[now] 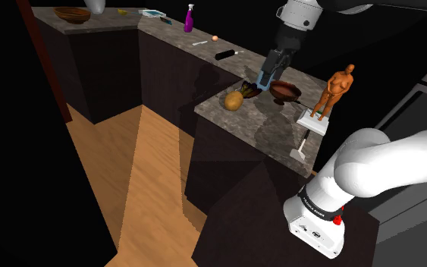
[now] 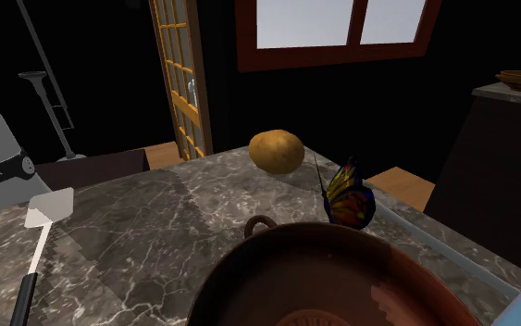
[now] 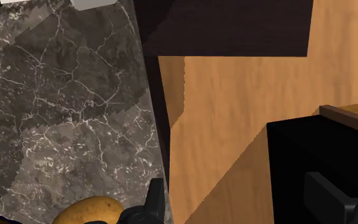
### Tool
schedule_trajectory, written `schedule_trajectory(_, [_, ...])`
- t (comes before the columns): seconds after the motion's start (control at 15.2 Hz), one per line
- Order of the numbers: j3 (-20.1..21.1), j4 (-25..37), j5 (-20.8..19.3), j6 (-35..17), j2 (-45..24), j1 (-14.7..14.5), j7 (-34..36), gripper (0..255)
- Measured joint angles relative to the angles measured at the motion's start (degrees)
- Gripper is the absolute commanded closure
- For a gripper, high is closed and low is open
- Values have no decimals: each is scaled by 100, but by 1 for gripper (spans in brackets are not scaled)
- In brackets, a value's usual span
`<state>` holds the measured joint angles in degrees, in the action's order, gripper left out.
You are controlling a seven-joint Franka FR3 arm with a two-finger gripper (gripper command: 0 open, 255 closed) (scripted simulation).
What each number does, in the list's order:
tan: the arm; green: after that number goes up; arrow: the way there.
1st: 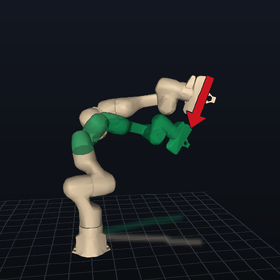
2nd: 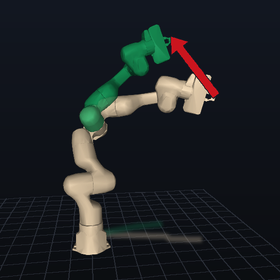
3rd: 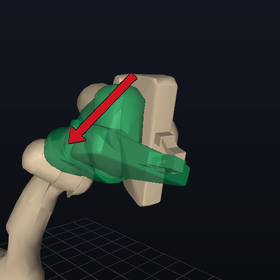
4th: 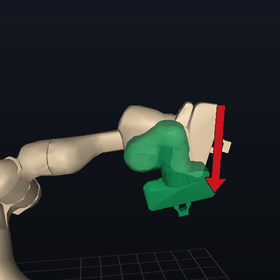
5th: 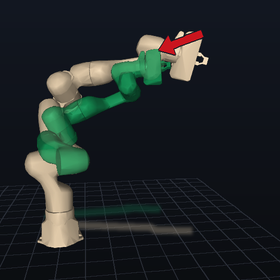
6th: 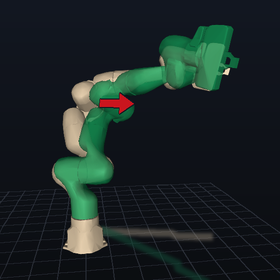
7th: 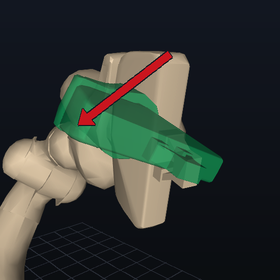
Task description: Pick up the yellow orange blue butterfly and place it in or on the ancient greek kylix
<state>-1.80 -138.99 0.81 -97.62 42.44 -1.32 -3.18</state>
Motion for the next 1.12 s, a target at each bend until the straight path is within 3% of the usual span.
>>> schedule_trajectory(0.4, [-295,86,-483,-251,-613,26,-778,0])
schedule_trajectory(1.12, [-893,755,-1678,-1295,-2791,135,-2650,0])
